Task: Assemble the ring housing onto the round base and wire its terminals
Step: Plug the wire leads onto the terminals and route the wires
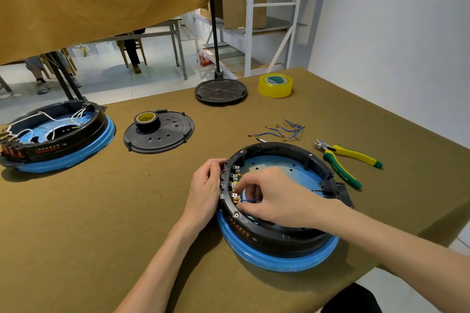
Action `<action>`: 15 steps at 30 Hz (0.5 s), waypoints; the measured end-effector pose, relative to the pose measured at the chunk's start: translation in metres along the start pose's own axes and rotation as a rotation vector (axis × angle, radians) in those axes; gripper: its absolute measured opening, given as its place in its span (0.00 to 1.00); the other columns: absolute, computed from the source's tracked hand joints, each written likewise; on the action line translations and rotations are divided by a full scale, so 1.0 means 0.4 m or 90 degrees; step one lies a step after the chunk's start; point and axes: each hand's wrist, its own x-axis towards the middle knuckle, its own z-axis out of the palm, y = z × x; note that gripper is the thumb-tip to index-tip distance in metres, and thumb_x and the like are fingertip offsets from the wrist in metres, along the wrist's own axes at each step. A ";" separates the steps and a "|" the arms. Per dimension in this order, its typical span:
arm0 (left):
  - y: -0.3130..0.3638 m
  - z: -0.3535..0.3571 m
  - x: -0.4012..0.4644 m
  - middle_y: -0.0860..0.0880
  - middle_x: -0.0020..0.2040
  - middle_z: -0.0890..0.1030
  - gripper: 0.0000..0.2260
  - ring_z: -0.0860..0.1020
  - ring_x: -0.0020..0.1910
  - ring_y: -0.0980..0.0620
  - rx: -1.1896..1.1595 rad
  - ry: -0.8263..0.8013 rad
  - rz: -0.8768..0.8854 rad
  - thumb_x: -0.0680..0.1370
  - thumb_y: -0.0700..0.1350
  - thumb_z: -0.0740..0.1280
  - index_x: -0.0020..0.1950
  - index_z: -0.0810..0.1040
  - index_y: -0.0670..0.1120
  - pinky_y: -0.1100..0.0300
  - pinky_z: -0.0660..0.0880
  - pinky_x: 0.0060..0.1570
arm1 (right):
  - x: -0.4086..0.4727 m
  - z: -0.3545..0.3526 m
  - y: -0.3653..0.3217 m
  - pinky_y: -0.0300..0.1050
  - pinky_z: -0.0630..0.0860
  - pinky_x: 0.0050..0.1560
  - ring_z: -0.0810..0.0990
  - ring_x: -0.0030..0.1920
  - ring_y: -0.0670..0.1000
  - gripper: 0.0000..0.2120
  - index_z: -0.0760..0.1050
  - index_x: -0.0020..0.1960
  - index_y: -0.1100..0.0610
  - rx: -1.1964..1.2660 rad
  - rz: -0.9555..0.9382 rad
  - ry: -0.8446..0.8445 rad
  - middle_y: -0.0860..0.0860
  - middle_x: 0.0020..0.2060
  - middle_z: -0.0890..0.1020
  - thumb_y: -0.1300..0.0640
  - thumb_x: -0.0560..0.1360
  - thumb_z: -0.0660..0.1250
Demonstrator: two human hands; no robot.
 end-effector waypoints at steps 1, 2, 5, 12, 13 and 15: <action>0.000 -0.001 0.001 0.52 0.49 0.85 0.15 0.82 0.48 0.60 0.001 0.003 0.001 0.88 0.43 0.55 0.55 0.82 0.51 0.70 0.75 0.46 | 0.001 0.003 0.000 0.35 0.73 0.40 0.79 0.38 0.45 0.06 0.85 0.51 0.56 -0.003 0.001 0.006 0.46 0.36 0.82 0.54 0.77 0.73; 0.000 -0.002 0.000 0.52 0.49 0.85 0.15 0.82 0.48 0.61 0.001 0.006 0.001 0.88 0.43 0.55 0.55 0.82 0.50 0.70 0.75 0.45 | 0.002 0.004 -0.001 0.37 0.75 0.40 0.79 0.38 0.46 0.06 0.85 0.50 0.56 -0.010 -0.001 0.012 0.47 0.37 0.82 0.54 0.77 0.73; -0.003 -0.001 -0.002 0.52 0.48 0.85 0.16 0.82 0.47 0.61 -0.002 0.016 0.001 0.88 0.43 0.55 0.54 0.82 0.50 0.70 0.75 0.45 | 0.009 0.005 -0.007 0.39 0.78 0.41 0.80 0.38 0.45 0.05 0.85 0.47 0.56 -0.026 -0.004 0.015 0.46 0.37 0.83 0.55 0.77 0.73; -0.003 0.007 -0.005 0.49 0.49 0.84 0.16 0.82 0.47 0.57 -0.020 0.012 -0.008 0.88 0.44 0.53 0.57 0.81 0.47 0.68 0.76 0.46 | 0.017 0.003 -0.013 0.37 0.77 0.41 0.80 0.38 0.44 0.05 0.85 0.47 0.57 -0.025 0.002 0.002 0.47 0.38 0.84 0.56 0.78 0.72; -0.003 0.005 -0.004 0.49 0.49 0.84 0.16 0.82 0.48 0.58 -0.014 0.011 -0.006 0.88 0.44 0.53 0.56 0.81 0.47 0.68 0.76 0.46 | 0.014 0.001 -0.015 0.38 0.78 0.42 0.80 0.39 0.44 0.06 0.85 0.48 0.57 -0.028 0.003 -0.001 0.47 0.39 0.84 0.56 0.78 0.72; -0.002 0.003 -0.003 0.51 0.48 0.84 0.16 0.82 0.47 0.60 -0.006 0.008 -0.003 0.88 0.44 0.54 0.56 0.81 0.49 0.70 0.75 0.45 | 0.006 -0.004 -0.019 0.40 0.79 0.43 0.81 0.40 0.46 0.07 0.85 0.50 0.57 -0.045 0.012 -0.012 0.48 0.40 0.84 0.53 0.78 0.73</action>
